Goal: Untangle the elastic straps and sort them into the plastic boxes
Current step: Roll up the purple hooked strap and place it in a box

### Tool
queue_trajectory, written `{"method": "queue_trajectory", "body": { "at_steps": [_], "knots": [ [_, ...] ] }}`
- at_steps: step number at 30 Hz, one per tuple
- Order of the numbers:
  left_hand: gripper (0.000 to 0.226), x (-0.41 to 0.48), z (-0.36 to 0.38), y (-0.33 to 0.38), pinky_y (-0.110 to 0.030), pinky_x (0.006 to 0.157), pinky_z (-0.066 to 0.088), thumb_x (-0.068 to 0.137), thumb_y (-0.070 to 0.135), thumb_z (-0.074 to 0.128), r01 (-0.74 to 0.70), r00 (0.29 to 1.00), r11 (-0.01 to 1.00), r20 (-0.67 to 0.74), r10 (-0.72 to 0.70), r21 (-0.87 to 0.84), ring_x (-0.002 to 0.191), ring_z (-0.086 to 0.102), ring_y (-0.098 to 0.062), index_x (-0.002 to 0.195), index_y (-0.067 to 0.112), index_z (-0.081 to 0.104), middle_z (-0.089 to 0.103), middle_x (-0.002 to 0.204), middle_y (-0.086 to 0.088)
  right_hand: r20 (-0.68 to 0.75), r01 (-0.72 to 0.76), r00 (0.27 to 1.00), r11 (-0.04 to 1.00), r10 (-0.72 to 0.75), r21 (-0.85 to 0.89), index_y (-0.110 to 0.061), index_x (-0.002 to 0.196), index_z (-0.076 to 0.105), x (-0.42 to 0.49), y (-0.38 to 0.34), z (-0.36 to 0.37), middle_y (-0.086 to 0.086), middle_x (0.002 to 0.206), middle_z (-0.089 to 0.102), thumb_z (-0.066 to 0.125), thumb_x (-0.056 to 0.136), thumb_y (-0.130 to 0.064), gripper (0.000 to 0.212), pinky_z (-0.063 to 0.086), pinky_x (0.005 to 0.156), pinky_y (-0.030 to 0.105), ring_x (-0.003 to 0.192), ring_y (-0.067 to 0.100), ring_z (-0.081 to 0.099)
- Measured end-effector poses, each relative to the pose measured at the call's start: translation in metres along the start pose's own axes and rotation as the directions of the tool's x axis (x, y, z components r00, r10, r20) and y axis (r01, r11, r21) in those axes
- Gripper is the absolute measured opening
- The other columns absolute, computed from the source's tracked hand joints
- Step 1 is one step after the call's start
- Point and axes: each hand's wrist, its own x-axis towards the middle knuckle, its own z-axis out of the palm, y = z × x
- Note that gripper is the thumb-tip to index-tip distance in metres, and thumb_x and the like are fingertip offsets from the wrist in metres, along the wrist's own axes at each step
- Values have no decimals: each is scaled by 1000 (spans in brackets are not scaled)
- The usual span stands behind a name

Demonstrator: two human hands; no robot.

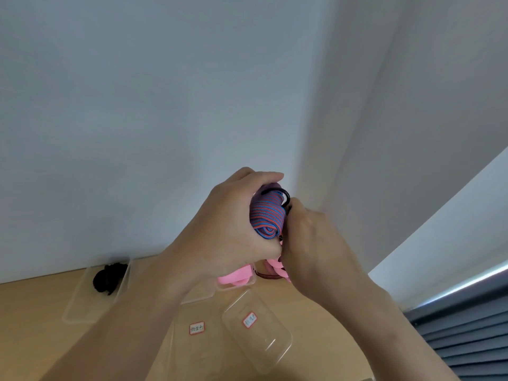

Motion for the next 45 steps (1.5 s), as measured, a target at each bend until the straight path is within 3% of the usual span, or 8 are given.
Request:
{"method": "queue_trajectory", "body": {
  "at_steps": [7,12,15,18,24,31,37,45],
  "knots": [
    [76,0,-12,2,-15,73,51,54,26,82,43,996,996,-70,-48,-73,85,66,-5,129,30,67,66,108,17,53,72,996,995,-68,-76,-17,90,30,5,-10,-3,-4,69,40,47,87,-5,21,22,48,33,55,17,37],
    [63,5,-14,-9,-21,76,58,59,21,80,146,986,936,-33,-166,-321,86,75,-7,120,33,70,74,106,19,220,16,972,959,-81,282,-29,94,46,12,9,-25,-9,83,62,47,100,-35,9,46,67,38,73,9,57],
    [63,4,-17,-14,-21,79,59,64,0,78,99,993,929,-25,-116,-356,90,75,-8,120,27,68,75,108,16,377,-246,926,711,-29,659,-40,124,55,16,21,-36,-12,114,69,54,87,-60,42,57,87,42,100,9,70],
    [65,0,-13,-13,-14,76,54,65,-7,71,33,999,949,-8,-38,-313,92,72,-3,123,24,67,74,108,15,428,-376,903,402,-46,835,-24,121,68,19,17,-30,8,111,73,54,83,-66,58,60,79,46,96,27,73],
    [66,-8,-8,-13,-13,85,53,73,-5,77,-35,999,974,16,40,-224,105,68,-4,128,29,60,69,117,18,372,-345,925,237,-79,908,-1,109,71,20,1,-13,18,99,70,59,86,-58,63,61,75,37,88,27,69],
    [70,-19,-9,-10,-40,85,62,68,-10,58,-83,997,945,-23,80,-317,110,68,-14,126,29,58,66,119,18,200,-192,979,204,-22,960,8,104,65,13,-16,2,19,91,72,64,83,-53,65,59,75,33,83,24,71],
    [57,-27,2,-25,-22,73,56,70,3,72,18,994,939,-92,-52,-342,84,68,-6,119,31,60,70,101,16,317,-327,945,278,82,903,-4,107,73,12,-14,10,23,102,73,63,87,-57,58,59,87,48,84,24,69],
    [43,-49,-4,-55,-28,83,60,72,24,86,143,973,876,-96,-210,-461,91,71,-13,109,40,71,73,111,15,468,-480,877,159,109,863,-16,94,76,0,2,25,7,78,67,64,85,-56,43,49,49,23,61,18,62]
  ]
}}
